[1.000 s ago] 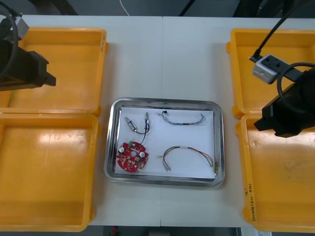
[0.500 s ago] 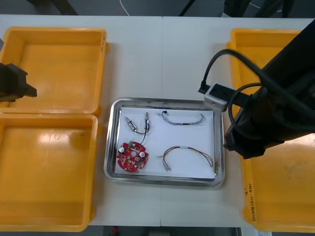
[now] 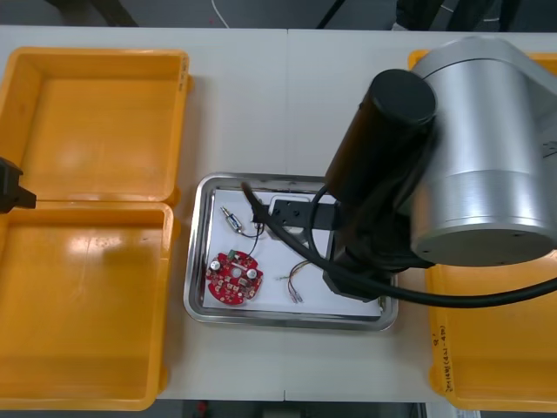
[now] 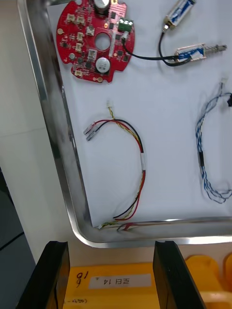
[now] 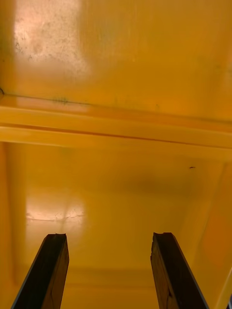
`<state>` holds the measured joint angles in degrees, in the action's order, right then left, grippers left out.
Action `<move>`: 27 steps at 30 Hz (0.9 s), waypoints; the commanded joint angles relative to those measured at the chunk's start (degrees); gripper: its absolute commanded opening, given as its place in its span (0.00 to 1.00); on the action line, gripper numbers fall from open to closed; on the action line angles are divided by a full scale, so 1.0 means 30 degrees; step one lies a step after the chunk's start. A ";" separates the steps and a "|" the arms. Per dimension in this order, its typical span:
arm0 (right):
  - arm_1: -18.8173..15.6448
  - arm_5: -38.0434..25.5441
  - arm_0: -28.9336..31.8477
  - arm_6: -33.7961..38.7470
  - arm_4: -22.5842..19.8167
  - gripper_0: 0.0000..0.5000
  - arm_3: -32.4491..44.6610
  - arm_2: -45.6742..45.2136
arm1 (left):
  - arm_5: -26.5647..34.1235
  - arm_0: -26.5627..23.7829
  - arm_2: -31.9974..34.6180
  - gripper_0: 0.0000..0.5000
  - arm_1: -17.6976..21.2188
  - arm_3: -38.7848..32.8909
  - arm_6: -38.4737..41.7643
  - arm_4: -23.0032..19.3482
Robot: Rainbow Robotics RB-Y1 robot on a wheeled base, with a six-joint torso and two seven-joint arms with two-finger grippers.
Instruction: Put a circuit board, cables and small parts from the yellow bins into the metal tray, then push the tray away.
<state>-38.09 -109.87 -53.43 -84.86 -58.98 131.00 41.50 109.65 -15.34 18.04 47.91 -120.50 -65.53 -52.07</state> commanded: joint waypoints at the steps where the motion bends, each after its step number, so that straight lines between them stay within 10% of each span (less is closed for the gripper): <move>1: 0.1270 -0.0043 -0.0734 -0.1508 0.1029 1.00 -0.0541 0.1432 | 0.0117 0.0983 0.0695 1.00 0.0904 -0.0763 -0.0775 0.0131; 13: 0.4082 -0.0043 -0.0558 -0.2680 0.4193 1.00 -0.2768 0.5446 | 0.0117 0.1511 0.0695 1.00 0.0875 -0.1085 -0.0804 -0.0338; 27: 0.4727 0.0853 0.1376 -0.3002 0.5687 1.00 -0.3647 0.6881 | 0.0117 0.1511 0.0695 1.00 0.0875 -0.1085 -0.0804 -0.0338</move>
<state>-25.40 -108.54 -50.54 -93.19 -42.75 119.65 60.70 109.65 -11.69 18.39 47.94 -122.03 -65.84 -52.62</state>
